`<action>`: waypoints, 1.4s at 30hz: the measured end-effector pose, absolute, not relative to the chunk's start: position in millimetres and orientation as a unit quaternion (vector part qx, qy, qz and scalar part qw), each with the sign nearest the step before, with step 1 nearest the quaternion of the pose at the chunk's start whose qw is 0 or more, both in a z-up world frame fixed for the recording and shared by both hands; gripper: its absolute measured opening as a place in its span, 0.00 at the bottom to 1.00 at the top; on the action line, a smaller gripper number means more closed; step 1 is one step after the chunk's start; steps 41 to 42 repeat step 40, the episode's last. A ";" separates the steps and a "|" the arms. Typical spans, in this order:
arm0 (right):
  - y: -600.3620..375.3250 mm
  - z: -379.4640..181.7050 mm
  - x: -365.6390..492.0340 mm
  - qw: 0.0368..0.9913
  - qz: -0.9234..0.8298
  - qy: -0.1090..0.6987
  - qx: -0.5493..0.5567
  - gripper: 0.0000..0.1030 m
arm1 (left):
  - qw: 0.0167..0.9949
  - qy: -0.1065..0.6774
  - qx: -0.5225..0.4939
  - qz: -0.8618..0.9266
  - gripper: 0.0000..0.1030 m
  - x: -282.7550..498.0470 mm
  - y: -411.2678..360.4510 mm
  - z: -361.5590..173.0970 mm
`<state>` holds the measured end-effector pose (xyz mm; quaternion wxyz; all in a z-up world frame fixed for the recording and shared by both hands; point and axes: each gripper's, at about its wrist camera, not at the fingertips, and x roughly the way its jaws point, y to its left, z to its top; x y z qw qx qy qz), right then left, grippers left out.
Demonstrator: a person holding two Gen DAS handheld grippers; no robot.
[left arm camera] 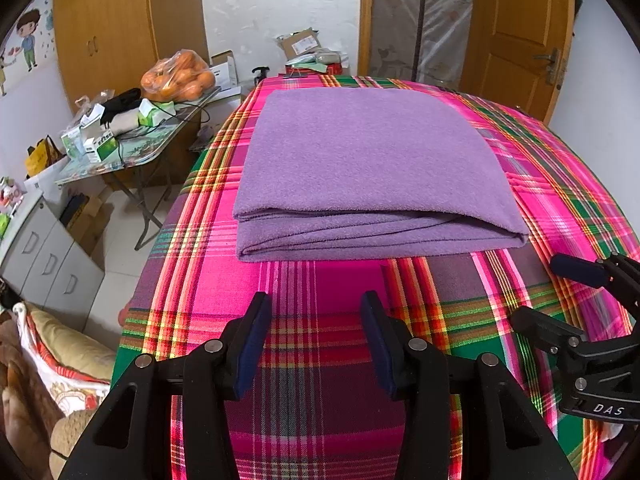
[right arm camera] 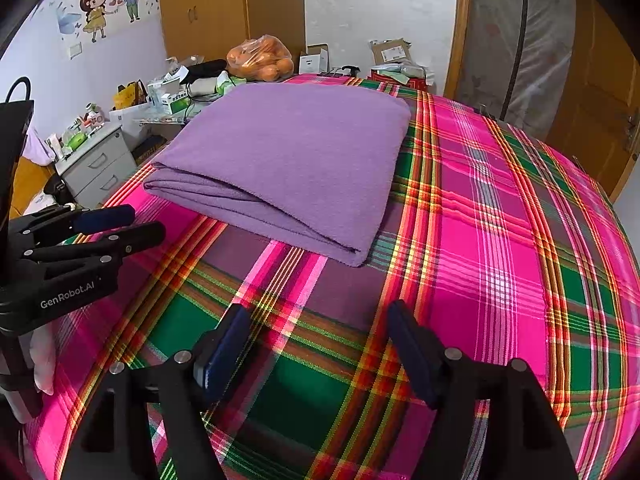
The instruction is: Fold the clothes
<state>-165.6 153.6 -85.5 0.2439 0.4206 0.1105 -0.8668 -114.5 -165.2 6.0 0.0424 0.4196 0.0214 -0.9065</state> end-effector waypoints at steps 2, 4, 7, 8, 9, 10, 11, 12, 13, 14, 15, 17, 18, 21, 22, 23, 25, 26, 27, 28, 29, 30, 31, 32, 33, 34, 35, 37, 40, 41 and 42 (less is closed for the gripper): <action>155.3 -85.0 -166.1 0.248 -0.866 0.103 0.421 0.70 | 0.043 0.021 0.420 -0.906 0.48 -114.7 -165.5 6.1; 156.5 -84.6 -166.5 0.250 -0.866 0.098 0.421 0.70 | 0.044 0.020 0.420 -0.906 0.48 -114.3 -163.2 5.4; 157.8 -84.3 -167.3 0.253 -0.866 0.093 0.422 0.70 | 0.044 0.018 0.420 -0.906 0.48 -114.3 -163.6 5.8; 158.1 -84.3 -167.4 0.253 -0.866 0.091 0.422 0.70 | 0.045 0.018 0.420 -0.906 0.48 -114.3 -163.7 5.9; 158.0 -84.3 -167.1 0.254 -0.866 0.091 0.422 0.70 | 0.045 0.018 0.420 -0.906 0.48 -114.3 -164.0 5.9; 157.9 -84.4 -166.8 0.253 -0.866 0.090 0.422 0.70 | 0.045 0.018 0.420 -0.906 0.48 -114.3 -163.4 5.7; 157.9 -84.5 -166.7 0.253 -0.866 0.090 0.422 0.70 | 0.045 0.018 0.420 -0.906 0.48 -114.0 -161.7 5.3; 157.8 -84.7 -166.8 0.253 -0.866 0.090 0.422 0.70 | 0.046 0.018 0.420 -0.906 0.48 -113.8 -160.8 5.1; 157.8 -84.9 -166.5 0.253 -0.866 0.091 0.422 0.70 | 0.046 0.018 0.419 -0.906 0.48 -113.7 -161.1 5.2; 157.2 -85.0 -165.9 0.252 -0.866 0.094 0.422 0.70 | 0.046 0.019 0.419 -0.906 0.48 -113.7 -161.5 5.3; 156.1 -85.1 -165.3 0.250 -0.866 0.097 0.421 0.70 | 0.045 0.019 0.420 -0.906 0.48 -113.9 -162.3 5.5; 154.8 -85.5 -164.8 0.248 -0.867 0.101 0.421 0.70 | 0.044 0.020 0.420 -0.906 0.48 -114.0 -163.4 5.8; 154.7 -85.6 -164.7 0.247 -0.867 0.103 0.421 0.70 | 0.044 0.020 0.420 -0.906 0.48 -113.9 -163.2 5.8; 154.3 -85.9 -164.7 0.246 -0.867 0.105 0.421 0.70 | 0.043 0.022 0.420 -0.906 0.48 -113.7 -164.0 6.0; 154.0 -86.1 -164.7 0.245 -0.867 0.107 0.421 0.70 | 0.043 0.022 0.420 -0.906 0.48 -113.7 -164.7 6.0; 153.8 -86.3 -164.9 0.244 -0.867 0.109 0.421 0.70 | 0.043 0.023 0.420 -0.906 0.48 -113.8 -165.0 6.1; 152.2 -86.6 -164.8 0.242 -0.867 0.115 0.420 0.70 | 0.043 0.021 0.420 -0.906 0.48 -114.0 -164.8 6.3; 151.2 -86.8 -164.8 0.241 -0.867 0.117 0.420 0.70 | 0.043 0.022 0.420 -0.906 0.48 -114.5 -165.2 6.4; 150.7 -87.0 -164.3 0.240 -0.867 0.120 0.420 0.70 | 0.043 0.022 0.420 -0.906 0.48 -114.6 -165.1 6.4; 150.3 -87.3 -163.4 0.239 -0.867 0.122 0.419 0.70 | 0.043 0.023 0.420 -0.906 0.48 -114.7 -164.9 6.4; 150.3 -87.5 -163.1 0.238 -0.868 0.123 0.419 0.70 | 0.042 0.023 0.420 -0.906 0.48 -114.7 -164.7 6.4; 150.4 -87.6 -163.1 0.238 -0.868 0.122 0.419 0.70 | 0.043 0.023 0.420 -0.906 0.48 -114.6 -164.4 6.3; 150.9 -87.9 -163.1 0.239 -0.868 0.122 0.419 0.70 | 0.043 0.023 0.420 -0.906 0.48 -114.5 -164.1 6.3; 151.5 -88.3 -163.1 0.239 -0.868 0.122 0.419 0.70 | 0.043 0.023 0.419 -0.906 0.48 -114.4 -164.4 6.3; 152.0 -88.5 -163.2 0.239 -0.868 0.122 0.419 0.70 | 0.042 0.023 0.419 -0.907 0.48 -114.4 -165.3 6.3; 152.1 -88.5 -163.2 0.239 -0.868 0.122 0.419 0.70 | 0.042 0.023 0.419 -0.907 0.48 -114.4 -166.1 6.4; 151.9 -88.5 -163.5 0.239 -0.868 0.123 0.419 0.70 | 0.042 0.024 0.419 -0.907 0.48 -114.5 -166.6 6.5; 151.9 -88.4 -164.1 0.238 -0.868 0.124 0.419 0.70 | 0.041 0.024 0.419 -0.907 0.48 -114.7 -167.6 6.7; 151.1 -87.9 -164.3 0.238 -0.867 0.124 0.419 0.70 | 0.040 0.025 0.419 -0.907 0.48 -114.9 -169.0 6.9; 151.1 -87.9 -164.3 0.238 -0.867 0.124 0.419 0.70 | 0.040 0.025 0.419 -0.907 0.48 -114.9 -169.0 6.9; 151.1 -87.9 -164.3 0.238 -0.867 0.124 0.419 0.70 | 0.040 0.025 0.419 -0.907 0.48 -114.9 -169.0 6.9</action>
